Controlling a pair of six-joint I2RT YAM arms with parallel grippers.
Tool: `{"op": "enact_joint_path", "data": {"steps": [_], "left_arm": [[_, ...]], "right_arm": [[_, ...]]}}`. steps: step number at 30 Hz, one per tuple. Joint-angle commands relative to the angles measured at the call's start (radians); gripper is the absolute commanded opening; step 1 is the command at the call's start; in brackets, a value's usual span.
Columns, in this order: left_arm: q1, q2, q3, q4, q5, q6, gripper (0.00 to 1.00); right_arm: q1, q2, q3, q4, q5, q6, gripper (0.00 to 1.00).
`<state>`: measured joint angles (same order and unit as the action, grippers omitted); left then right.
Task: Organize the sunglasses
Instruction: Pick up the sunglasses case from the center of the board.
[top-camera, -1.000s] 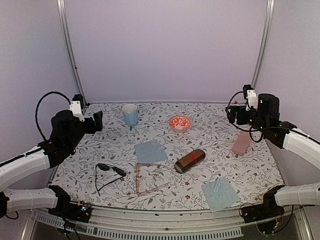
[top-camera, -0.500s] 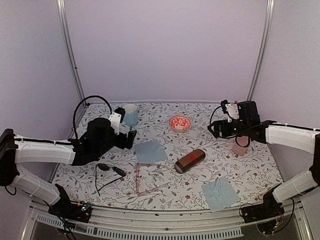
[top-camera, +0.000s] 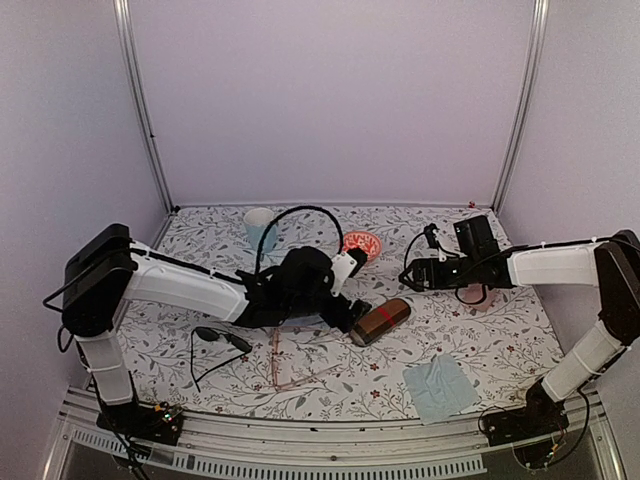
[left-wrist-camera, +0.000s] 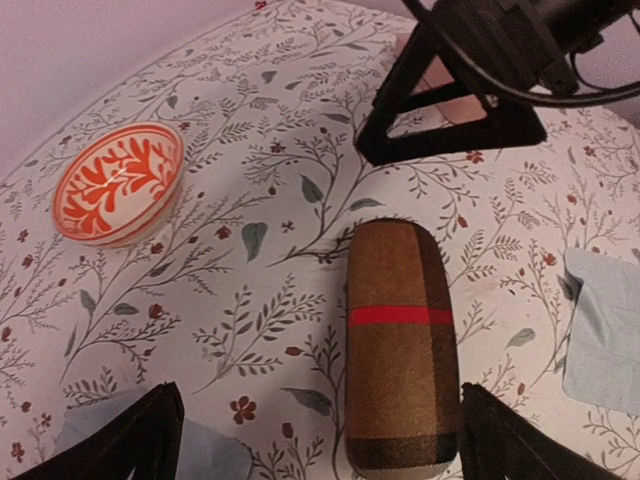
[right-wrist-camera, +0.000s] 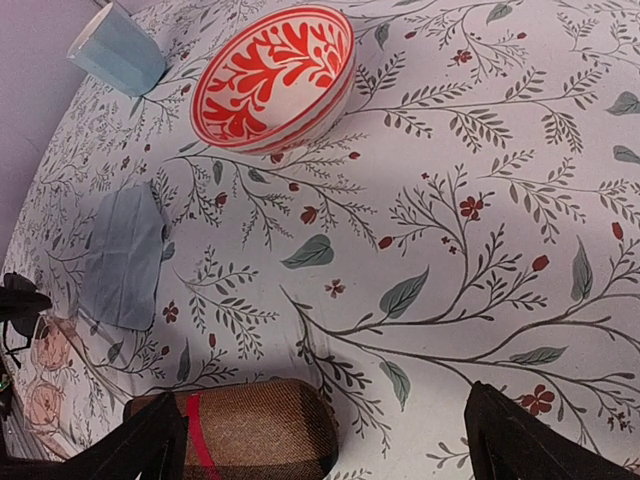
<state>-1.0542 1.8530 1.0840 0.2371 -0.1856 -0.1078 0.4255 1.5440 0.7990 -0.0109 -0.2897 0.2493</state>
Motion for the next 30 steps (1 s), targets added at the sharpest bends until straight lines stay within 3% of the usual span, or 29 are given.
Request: {"op": "enact_joint_path", "data": {"steps": [1,11,18,30], "left_arm": [[-0.038,0.101,0.114,-0.106,0.131,0.024,0.97],[-0.059,0.276,0.269,-0.217,0.137,0.053,0.99],[-0.060,0.317,0.305,-0.242,0.119,0.057,0.98],[-0.059,0.330,0.314,-0.247,0.107,0.049,0.76]], "right_arm": [[0.007,0.016,-0.003,0.035,-0.017,0.028,0.99],[0.007,0.029,-0.018,0.059,-0.029,0.036,0.99],[0.006,0.032,-0.025,0.062,-0.029,0.035,0.99],[0.006,0.028,-0.026,0.051,-0.017,0.025,0.99]]}}
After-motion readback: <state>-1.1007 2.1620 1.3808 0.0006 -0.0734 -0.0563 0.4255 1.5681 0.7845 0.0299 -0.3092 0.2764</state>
